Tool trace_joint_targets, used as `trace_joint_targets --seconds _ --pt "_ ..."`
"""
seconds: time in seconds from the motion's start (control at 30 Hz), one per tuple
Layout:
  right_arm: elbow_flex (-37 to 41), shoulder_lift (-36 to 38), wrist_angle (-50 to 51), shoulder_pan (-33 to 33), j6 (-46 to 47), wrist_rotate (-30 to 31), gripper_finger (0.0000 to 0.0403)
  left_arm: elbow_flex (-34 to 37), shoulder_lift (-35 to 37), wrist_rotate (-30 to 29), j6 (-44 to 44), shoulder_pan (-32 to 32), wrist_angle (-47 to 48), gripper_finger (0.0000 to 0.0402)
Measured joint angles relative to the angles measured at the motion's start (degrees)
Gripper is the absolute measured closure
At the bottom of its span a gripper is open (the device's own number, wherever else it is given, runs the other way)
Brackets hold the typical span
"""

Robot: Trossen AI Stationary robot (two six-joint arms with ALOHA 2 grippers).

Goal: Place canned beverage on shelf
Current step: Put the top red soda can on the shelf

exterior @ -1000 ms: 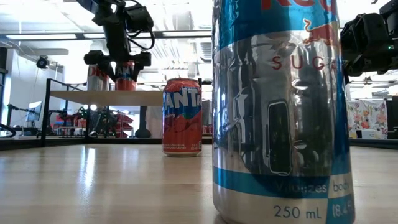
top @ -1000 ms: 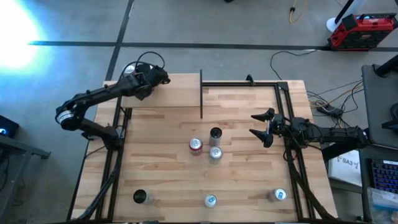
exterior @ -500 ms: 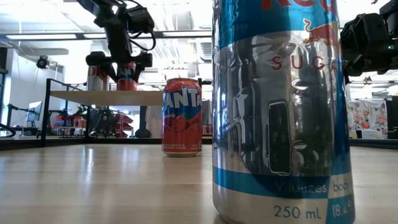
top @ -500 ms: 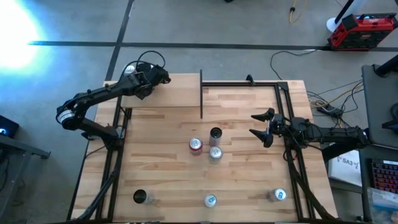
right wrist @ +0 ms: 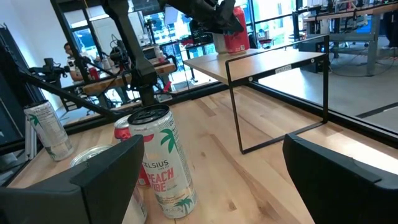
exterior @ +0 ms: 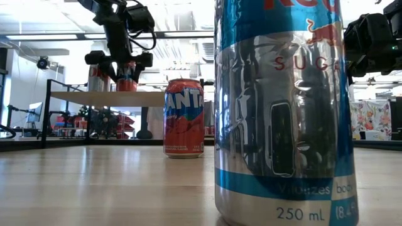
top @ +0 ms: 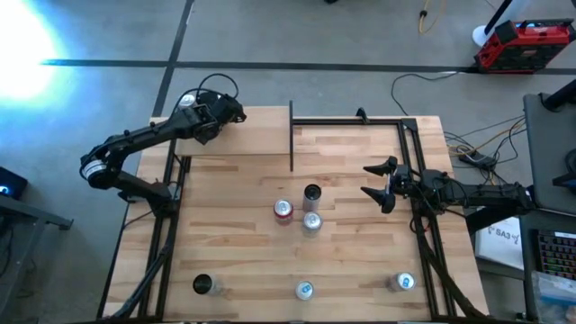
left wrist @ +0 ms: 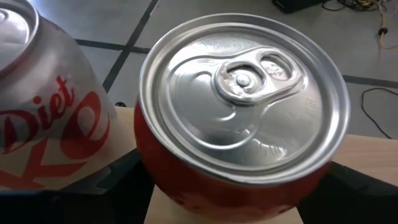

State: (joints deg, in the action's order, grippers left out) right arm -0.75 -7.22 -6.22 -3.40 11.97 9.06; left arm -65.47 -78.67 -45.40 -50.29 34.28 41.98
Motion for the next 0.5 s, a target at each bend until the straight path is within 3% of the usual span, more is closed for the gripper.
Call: trace_joint_targets --seconds 0.5 --pt "0.0 0.0 0.0 0.0 0.0 0.0 0.0035 -0.1 0.0 0.9 0.1 -0.1 -0.1 0.0082"
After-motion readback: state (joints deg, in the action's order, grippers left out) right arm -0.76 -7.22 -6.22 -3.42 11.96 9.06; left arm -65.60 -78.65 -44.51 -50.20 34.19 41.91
